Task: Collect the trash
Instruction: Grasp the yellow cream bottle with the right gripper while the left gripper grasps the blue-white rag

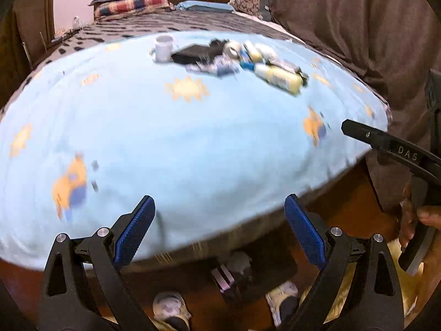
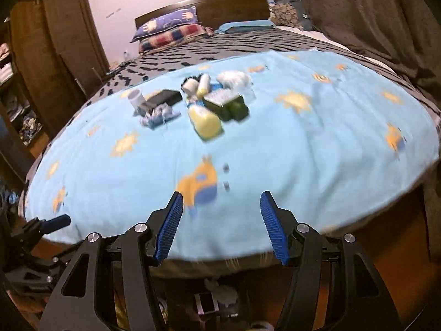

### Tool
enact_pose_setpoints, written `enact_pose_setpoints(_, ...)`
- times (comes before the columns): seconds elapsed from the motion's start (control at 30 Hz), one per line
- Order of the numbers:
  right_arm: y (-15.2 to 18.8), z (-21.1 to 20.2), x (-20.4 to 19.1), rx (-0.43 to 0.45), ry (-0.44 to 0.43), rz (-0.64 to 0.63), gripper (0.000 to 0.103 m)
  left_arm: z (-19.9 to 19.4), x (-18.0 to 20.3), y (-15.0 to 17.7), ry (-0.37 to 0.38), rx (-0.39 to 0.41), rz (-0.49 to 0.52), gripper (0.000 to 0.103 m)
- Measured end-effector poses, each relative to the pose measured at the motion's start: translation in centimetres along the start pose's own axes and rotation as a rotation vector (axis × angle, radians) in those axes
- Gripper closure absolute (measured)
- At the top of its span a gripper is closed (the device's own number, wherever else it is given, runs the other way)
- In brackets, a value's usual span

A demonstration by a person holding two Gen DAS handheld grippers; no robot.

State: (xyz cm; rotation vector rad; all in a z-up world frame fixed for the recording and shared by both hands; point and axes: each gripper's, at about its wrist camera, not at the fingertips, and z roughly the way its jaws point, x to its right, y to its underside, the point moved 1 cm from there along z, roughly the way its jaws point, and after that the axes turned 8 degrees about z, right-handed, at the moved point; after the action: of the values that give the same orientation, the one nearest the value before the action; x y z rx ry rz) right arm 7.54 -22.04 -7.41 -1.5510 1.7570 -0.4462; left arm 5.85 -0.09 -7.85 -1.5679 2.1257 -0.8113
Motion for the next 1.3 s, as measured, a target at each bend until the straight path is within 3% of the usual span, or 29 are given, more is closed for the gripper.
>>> enact_pose_setpoints(0.17, 0.4, 4.5, -1.9, -0.005, -0.014, -0.028, 0.043, 1.2, -1.4, -2.7, -0.030, 0.013, 0.010, 0.013)
enact_pose_setpoints(0.43, -1.7, 9.3, -2.5, -0.027, -0.003, -0.084, 0.043, 4.8, -3.6, -6.8, -0.025, 0.015, 0.002, 0.014)
enact_pose_setpoints(0.87, -4.0, 13.1, -4.9, -0.049, -0.027, -0.156, 0.047, 9.4, -3.8, -10.0, 0.001, -0.008, 0.046, 0.022)
enact_pose_setpoints(0.93, -4.2, 13.8, -5.2, -0.048, 0.010, -0.180, 0.060, 9.8, -3.7, -10.7, 0.005, -0.001, 0.053, 0.022)
enact_pose_setpoints(1.0, -4.6, 14.1, -5.1, -0.048, 0.019, -0.192, 0.063, 10.2, -3.6, -11.3, 0.010, 0.004, 0.056, 0.023)
enact_pose_setpoints(1.3, -5.3, 14.1, -4.3, -0.072, -0.010, -0.167, 0.070, 12.4, -2.5, -13.8, 0.093, 0.009, 0.093, 0.053)
